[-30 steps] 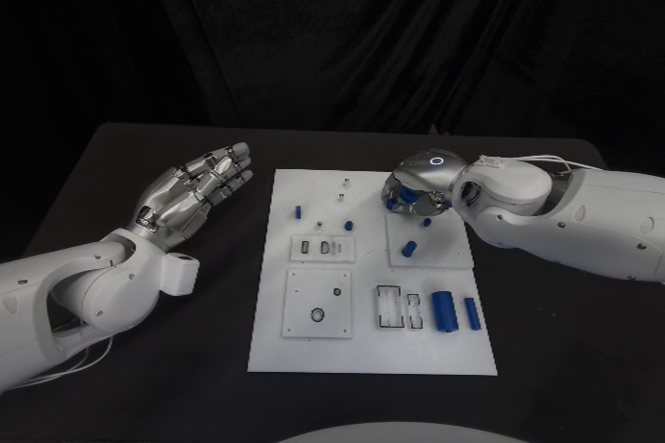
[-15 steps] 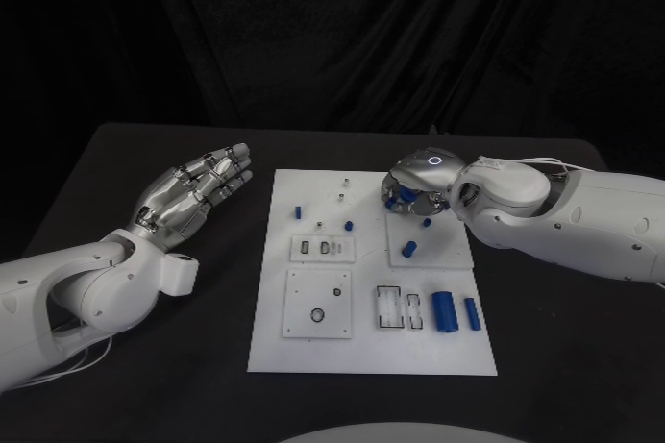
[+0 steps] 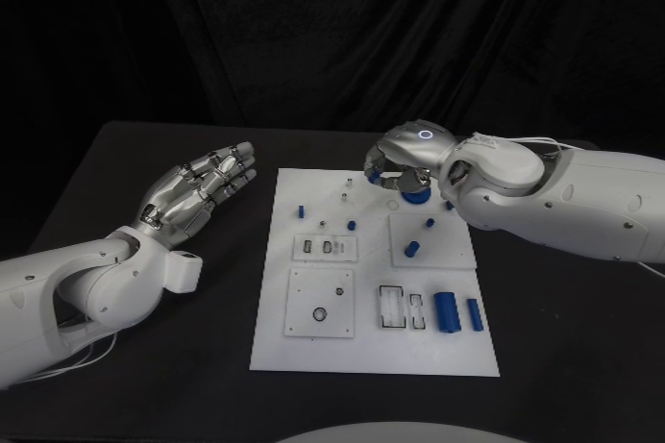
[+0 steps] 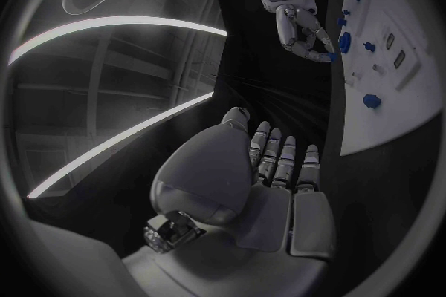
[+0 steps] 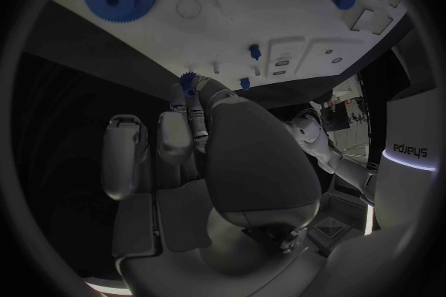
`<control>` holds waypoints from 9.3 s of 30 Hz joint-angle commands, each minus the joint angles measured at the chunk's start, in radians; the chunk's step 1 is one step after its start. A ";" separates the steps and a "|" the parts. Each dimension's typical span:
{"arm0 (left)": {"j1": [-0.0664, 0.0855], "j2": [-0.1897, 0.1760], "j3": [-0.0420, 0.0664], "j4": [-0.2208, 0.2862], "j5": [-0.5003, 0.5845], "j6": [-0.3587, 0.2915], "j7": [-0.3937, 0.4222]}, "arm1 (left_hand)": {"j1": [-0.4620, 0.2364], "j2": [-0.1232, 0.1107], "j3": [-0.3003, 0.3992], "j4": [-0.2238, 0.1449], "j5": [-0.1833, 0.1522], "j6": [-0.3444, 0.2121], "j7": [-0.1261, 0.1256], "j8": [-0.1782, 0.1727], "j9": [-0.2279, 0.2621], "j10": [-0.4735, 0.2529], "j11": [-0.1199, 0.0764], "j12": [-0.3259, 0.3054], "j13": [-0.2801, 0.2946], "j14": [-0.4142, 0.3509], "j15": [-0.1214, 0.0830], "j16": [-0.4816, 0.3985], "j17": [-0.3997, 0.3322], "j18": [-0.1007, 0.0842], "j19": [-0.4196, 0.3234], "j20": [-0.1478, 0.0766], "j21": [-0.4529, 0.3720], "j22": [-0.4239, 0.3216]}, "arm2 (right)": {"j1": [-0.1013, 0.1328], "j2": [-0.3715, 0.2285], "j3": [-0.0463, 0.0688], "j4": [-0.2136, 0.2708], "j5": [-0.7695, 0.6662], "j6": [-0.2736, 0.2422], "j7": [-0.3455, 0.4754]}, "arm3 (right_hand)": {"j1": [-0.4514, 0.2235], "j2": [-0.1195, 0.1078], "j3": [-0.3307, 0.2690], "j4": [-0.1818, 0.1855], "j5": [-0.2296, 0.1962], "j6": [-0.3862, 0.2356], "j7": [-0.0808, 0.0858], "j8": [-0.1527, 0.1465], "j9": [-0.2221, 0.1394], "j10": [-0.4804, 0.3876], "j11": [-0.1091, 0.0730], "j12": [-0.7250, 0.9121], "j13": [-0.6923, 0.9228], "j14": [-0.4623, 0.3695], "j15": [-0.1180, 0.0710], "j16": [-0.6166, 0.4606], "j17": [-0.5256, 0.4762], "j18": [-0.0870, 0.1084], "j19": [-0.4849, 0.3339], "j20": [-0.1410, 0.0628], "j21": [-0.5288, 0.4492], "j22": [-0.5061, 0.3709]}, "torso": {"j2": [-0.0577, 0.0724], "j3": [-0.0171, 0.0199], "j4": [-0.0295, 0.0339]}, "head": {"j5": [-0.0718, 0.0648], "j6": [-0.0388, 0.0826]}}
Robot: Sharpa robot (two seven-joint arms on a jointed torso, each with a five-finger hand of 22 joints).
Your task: Assemble the parts on the task board
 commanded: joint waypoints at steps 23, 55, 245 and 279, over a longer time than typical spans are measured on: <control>0.002 0.030 0.001 -0.005 0.003 0.021 0.084 | 0.012 0.004 0.008 -0.001 0.006 -0.004 0.006 0.006 0.001 -0.003 0.010 0.002 0.001 0.001 0.010 0.007 0.001 0.009 -0.001 0.008 0.007 0.002 | -0.004 0.172 0.003 -0.196 0.042 0.029 0.020 | -0.013 0.005 0.007 0.002 -0.031 -0.023 0.008 -0.025 0.075 0.010 -0.005 -0.049 -0.008 0.011 0.004 0.002 0.006 -0.019 0.012 0.003 0.005 0.095 | 0.006 -0.0002 0.0105 | -0.018 0.004; 0.002 0.040 0.001 -0.017 0.003 0.034 0.080 | 0.014 0.005 0.011 -0.002 0.006 -0.006 0.007 0.006 0.000 -0.004 0.011 0.002 0.001 0.001 0.011 0.007 0.001 0.009 -0.001 0.009 0.007 0.001 | -0.027 0.171 0.003 -0.204 0.042 0.050 0.020 | -0.018 0.004 0.012 0.005 -0.035 -0.041 0.011 -0.045 0.078 0.001 -0.001 -0.078 -0.012 0.010 0.007 0.003 0.013 -0.017 0.006 0.006 -0.002 0.091 | 0.006 -0.0004 0.0095 | -0.015 0.001; 0.000 0.048 0.001 -0.056 0.004 0.071 0.051 | 0.018 0.006 0.030 -0.006 0.005 -0.012 0.012 0.007 0.000 -0.007 0.017 0.005 0.001 0.005 0.020 0.011 0.002 0.009 0.000 0.017 0.007 0.002 | -0.004 -0.125 -0.001 0.083 0.110 0.023 -0.030 | -0.101 0.024 -0.137 0.031 0.136 0.033 -0.016 -0.055 0.032 0.480 -0.057 1.223 1.466 0.167 -0.007 0.289 0.645 -0.070 0.150 -0.007 0.138 0.263 | 0.007 -0.0017 0.0044 | -0.020 -0.004; 0.000 0.067 0.001 -0.067 0.004 0.081 0.047 | 0.018 0.006 0.033 -0.006 0.005 -0.015 0.013 0.006 0.000 -0.008 0.017 0.004 0.000 0.005 0.020 0.011 0.002 0.009 0.000 0.018 0.007 0.001 | -0.043 0.076 -0.001 -0.038 0.096 0.067 -0.011 | -0.112 0.012 -0.093 0.036 0.095 -0.126 0.004 -0.166 0.012 0.480 -0.040 1.223 1.466 0.167 0.008 0.289 0.645 -0.061 0.126 0.008 0.110 0.251 | 0.009 -0.0008 0.0044 | -0.022 -0.008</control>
